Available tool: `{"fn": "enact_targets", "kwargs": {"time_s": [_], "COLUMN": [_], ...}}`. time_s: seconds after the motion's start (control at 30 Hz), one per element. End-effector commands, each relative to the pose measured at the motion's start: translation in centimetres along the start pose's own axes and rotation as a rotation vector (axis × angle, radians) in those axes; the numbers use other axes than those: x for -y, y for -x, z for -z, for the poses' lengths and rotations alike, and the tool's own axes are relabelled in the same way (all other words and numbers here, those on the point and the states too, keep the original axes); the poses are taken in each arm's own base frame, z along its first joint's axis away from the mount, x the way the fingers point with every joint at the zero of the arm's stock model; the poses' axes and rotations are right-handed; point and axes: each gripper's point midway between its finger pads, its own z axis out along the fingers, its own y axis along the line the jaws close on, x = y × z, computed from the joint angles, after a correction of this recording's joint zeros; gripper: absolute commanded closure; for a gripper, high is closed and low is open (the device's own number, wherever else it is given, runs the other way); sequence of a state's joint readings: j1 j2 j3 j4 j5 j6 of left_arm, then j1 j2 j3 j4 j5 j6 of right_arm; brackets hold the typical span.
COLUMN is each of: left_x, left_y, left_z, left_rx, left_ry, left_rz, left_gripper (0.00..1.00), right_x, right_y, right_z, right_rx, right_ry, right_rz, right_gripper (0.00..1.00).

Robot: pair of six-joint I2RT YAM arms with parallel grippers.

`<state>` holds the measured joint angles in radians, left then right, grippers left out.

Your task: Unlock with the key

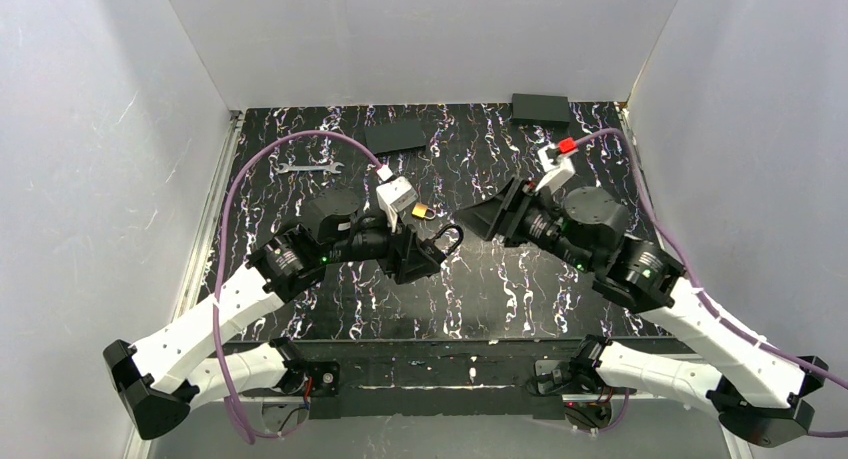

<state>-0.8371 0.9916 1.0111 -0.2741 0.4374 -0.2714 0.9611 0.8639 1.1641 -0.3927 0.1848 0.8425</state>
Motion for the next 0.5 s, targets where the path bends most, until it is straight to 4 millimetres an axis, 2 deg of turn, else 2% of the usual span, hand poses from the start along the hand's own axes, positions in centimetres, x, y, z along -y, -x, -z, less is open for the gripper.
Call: {"fn": "enact_targets", "kwargs": {"time_s": [0.0,0.13,0.27,0.37,0.47], "left_x": [2.4,2.6,2.9,3.7,4.6], "left_y": [5.0,5.1,5.1,5.3,5.6], "left_z": [1.4,1.7,1.9,2.1,2.3], "left_rx": [0.155,0.159,0.164,0.178,0.191], "left_ry": [-0.059,-0.061,-0.073,-0.114,-0.156], "left_rz": [-0.092,-0.087,-0.080,-0.072,-0.064], "left_gripper": [1.00,1.00,1.00,1.00,1.00], "right_x": [0.6,0.8,1.1,2.1,1.9], "right_y": [-4.4,-5.8,-6.2,-6.4,-6.8], "right_z": [-1.1,-2.3,-3.1,-4.0,-5.0], "right_rx": [-0.153,-0.190,-0.193,-0.174,-0.175], "right_ry": [0.018,0.035,0.033,0.016,0.061], "right_rz": [-0.164,-0.205,-0.188,-0.128,-0.076], "right_gripper": [0.32,0.32,0.32,0.32,0.32]}}
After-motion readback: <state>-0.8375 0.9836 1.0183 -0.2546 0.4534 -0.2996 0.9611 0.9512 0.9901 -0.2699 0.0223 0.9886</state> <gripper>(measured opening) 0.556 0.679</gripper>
